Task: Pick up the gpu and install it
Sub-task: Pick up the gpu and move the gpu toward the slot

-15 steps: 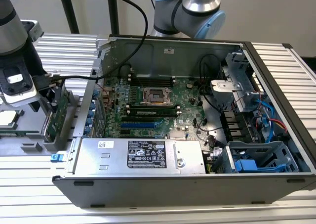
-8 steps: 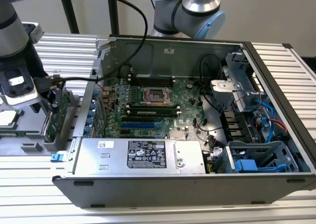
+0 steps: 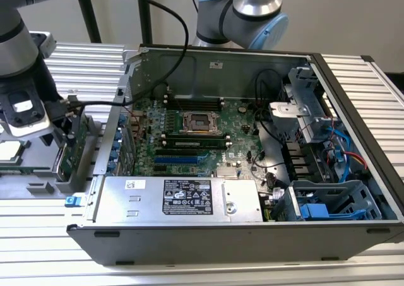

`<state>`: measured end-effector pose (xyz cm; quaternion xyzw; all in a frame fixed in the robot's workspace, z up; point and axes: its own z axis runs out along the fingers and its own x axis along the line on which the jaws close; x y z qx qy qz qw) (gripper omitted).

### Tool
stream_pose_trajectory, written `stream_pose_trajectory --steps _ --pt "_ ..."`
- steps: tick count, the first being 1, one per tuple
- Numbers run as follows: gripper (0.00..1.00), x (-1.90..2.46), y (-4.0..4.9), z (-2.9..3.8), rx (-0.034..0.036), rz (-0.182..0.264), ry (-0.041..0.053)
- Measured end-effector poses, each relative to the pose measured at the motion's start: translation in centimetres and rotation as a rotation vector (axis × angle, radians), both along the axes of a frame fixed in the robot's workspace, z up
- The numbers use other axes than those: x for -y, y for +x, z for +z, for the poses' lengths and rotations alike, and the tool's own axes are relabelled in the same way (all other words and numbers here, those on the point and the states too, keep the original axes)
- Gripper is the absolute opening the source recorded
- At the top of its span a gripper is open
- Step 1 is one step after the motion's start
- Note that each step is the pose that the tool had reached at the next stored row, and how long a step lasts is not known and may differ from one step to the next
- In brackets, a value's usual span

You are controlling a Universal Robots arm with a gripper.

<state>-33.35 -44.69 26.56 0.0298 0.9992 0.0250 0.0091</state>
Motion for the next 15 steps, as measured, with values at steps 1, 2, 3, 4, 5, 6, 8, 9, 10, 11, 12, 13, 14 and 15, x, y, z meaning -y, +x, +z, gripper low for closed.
stream_pose_trajectory --steps 1,2,3,4,5,6,8,9,10,11,12,13,14,15 --pt "1.00 0.00 0.00 -0.06 0.0000 0.000 0.0000" --pt "1.00 0.00 0.00 -0.12 0.0000 0.000 0.0000" --pt "1.00 0.00 0.00 -0.18 0.0000 0.000 0.0000" --pt "1.00 0.00 0.00 -0.24 0.0000 0.000 0.0000" --pt "1.00 0.00 0.00 -0.30 0.0000 0.000 0.0000" --pt "1.00 0.00 0.00 -0.35 -0.0001 0.000 0.0000" --pt "1.00 0.00 0.00 -0.47 0.0000 0.000 0.0000" --pt "1.00 0.00 0.00 -0.52 0.0000 0.000 -0.0001" --pt "1.00 0.00 0.00 -0.58 0.0000 0.000 0.0000" --pt "1.00 0.00 0.00 -0.64 0.0000 0.000 0.0000" --pt "1.00 0.00 0.00 -0.69 0.0000 0.000 0.0000" --pt "1.00 0.00 0.00 -0.75 0.0000 0.000 0.0000" --pt "1.00 0.00 0.00 -0.80 0.0000 0.000 0.0000" --pt "1.00 0.00 0.00 -0.86 0.0000 0.000 0.0000"
